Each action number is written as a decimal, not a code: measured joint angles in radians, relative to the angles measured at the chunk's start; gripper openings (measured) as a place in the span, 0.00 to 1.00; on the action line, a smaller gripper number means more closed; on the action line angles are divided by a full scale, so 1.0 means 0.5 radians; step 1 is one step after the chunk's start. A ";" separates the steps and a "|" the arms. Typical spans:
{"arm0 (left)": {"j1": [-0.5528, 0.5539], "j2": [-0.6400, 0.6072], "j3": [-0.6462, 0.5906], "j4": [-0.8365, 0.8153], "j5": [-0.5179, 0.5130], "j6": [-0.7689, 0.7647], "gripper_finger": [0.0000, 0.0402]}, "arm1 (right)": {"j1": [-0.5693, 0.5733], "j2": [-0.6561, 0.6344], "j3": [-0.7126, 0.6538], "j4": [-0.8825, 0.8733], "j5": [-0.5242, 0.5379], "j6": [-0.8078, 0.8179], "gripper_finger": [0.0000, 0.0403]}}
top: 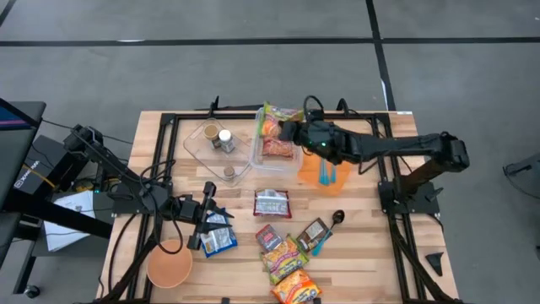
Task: Pick & Place Food Item
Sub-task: Put the green noodle pack into the white bin
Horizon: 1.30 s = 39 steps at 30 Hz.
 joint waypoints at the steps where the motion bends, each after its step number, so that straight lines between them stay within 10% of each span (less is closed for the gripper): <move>1: 0.000 0.000 0.000 0.000 0.000 0.000 0.24 | -0.011 0.037 -0.004 0.082 -0.020 0.048 0.00; 39: -0.004 0.000 0.000 -0.021 0.001 -0.050 0.24 | 0.072 0.258 -0.359 -0.065 0.055 0.552 0.00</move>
